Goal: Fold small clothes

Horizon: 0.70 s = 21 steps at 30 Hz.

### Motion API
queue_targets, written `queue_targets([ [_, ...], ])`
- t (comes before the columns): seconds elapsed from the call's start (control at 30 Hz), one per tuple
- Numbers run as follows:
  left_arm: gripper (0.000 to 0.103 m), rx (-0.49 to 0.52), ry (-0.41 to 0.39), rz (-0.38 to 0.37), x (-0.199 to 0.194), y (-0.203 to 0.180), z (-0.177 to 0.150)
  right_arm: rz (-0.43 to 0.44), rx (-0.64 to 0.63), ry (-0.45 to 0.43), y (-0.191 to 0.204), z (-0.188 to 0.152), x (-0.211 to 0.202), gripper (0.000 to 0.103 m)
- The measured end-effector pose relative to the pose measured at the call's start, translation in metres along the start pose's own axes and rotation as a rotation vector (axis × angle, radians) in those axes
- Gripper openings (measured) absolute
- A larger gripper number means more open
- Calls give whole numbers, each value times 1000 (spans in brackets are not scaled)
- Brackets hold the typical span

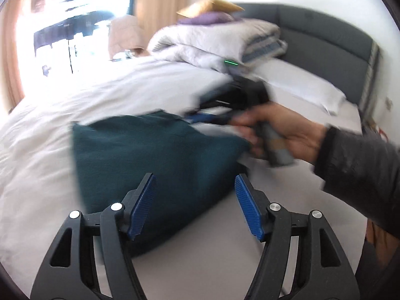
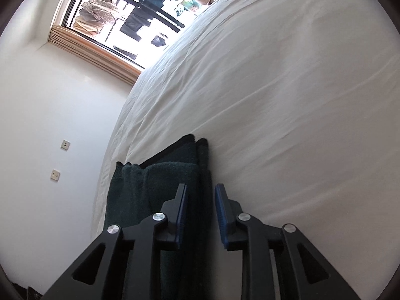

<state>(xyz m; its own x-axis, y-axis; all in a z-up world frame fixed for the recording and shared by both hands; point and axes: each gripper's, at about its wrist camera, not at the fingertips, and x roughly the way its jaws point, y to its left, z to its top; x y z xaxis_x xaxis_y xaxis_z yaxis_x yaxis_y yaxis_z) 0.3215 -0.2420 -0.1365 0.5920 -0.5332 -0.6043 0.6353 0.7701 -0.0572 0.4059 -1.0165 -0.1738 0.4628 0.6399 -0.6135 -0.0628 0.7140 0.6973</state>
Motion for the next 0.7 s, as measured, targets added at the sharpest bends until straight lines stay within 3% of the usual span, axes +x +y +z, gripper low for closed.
queue_targets([
  [0.03,64,-36,-14,11,-5,17,5,-19,-6,-16,3,-1,-12,25],
  [0.13,64,-127,-55,128,-11,67,22,72,-53,-55,32,-7,-43,25],
  [0.23,64,-210,-38,129,7,102,34,132,-168,-10,75,-27,-44,25],
  [0.33,64,-184,0,134,35,107,35,127,-193,89,87,-54,-15,25],
  [0.4,64,-193,59,127,50,108,22,70,-187,134,81,-70,4,24],
  [0.43,64,-179,101,125,65,104,13,47,-177,142,75,-76,9,19],
  [0.5,64,-104,110,172,76,95,-3,26,-164,116,60,-84,10,0],
  [0.6,64,-101,94,171,75,94,-13,71,-117,85,39,-91,4,0],
  [0.7,64,-53,100,191,78,89,-17,71,-164,56,35,-103,-6,0],
])
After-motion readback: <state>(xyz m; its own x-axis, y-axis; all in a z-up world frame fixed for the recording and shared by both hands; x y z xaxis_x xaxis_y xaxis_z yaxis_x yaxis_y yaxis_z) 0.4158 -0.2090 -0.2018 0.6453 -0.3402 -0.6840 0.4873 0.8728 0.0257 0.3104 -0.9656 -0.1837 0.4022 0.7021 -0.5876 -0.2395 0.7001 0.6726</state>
